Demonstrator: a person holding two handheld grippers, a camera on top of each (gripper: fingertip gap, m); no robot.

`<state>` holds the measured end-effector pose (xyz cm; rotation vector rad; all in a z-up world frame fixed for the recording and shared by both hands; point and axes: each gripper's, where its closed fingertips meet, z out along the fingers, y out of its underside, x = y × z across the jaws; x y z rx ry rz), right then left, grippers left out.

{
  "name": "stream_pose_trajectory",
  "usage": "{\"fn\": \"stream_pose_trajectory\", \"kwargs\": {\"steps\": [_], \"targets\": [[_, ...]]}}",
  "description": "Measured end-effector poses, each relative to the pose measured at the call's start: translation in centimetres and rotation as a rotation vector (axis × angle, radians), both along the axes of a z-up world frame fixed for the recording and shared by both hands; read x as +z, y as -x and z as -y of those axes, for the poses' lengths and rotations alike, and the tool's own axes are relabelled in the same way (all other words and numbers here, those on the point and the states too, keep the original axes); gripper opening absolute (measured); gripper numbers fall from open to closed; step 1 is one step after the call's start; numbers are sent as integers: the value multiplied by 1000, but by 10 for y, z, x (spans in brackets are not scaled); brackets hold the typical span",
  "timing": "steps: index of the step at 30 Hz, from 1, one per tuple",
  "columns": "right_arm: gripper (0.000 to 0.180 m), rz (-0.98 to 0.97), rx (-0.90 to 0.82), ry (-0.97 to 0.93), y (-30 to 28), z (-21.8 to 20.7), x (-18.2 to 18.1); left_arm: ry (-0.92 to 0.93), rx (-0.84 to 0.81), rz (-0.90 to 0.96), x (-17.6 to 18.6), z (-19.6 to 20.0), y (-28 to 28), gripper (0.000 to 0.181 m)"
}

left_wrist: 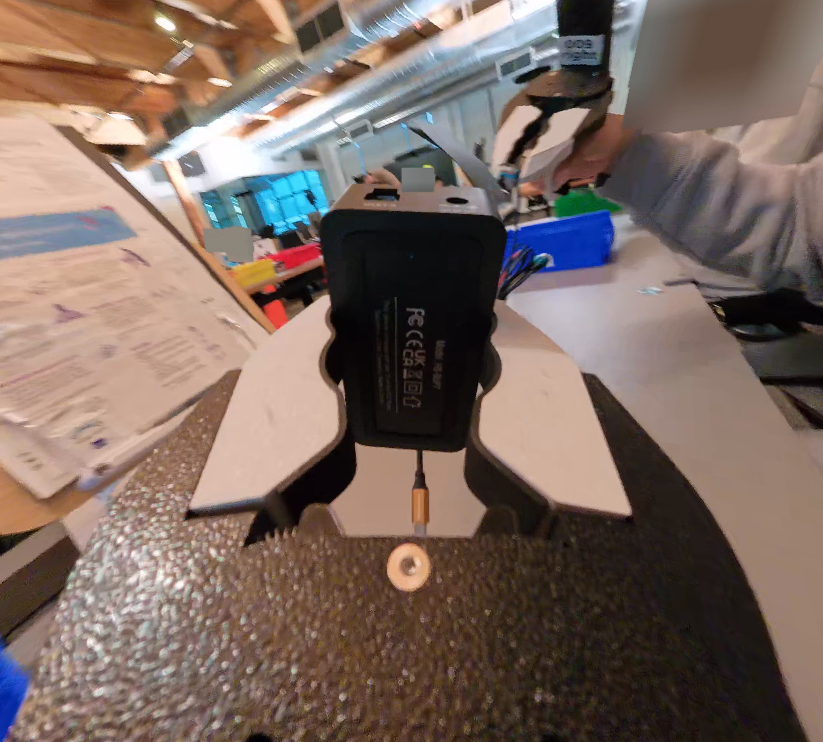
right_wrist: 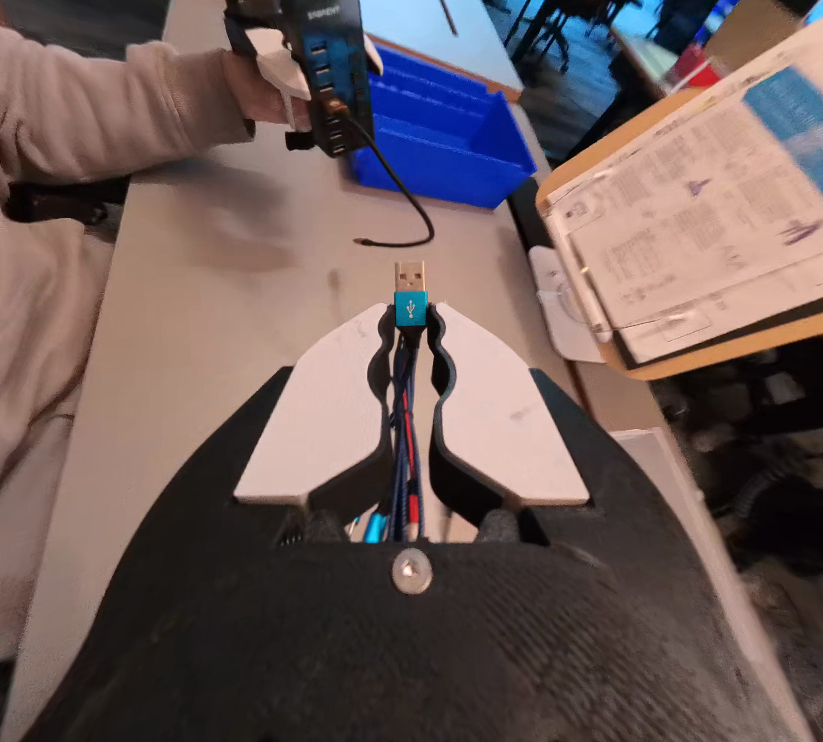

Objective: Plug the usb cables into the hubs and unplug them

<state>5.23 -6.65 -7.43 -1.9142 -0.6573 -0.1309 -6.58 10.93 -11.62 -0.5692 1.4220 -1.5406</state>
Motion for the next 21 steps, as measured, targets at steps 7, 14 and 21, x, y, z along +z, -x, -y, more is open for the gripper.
{"fn": "stream_pose_trajectory", "kwargs": {"steps": [7, 14, 21], "targets": [[14, 84, -156, -178, -107, 37, 34, 96, 70, 22, 9, -30, 10, 59], [14, -85, -171, -80, -168, 30, -40, 39, 4, -12, 2, -8, 6, 60], [14, -151, -261, 188, -195, 24, -126, 27, -19, -41, -5, -1, 2, 59]]}}
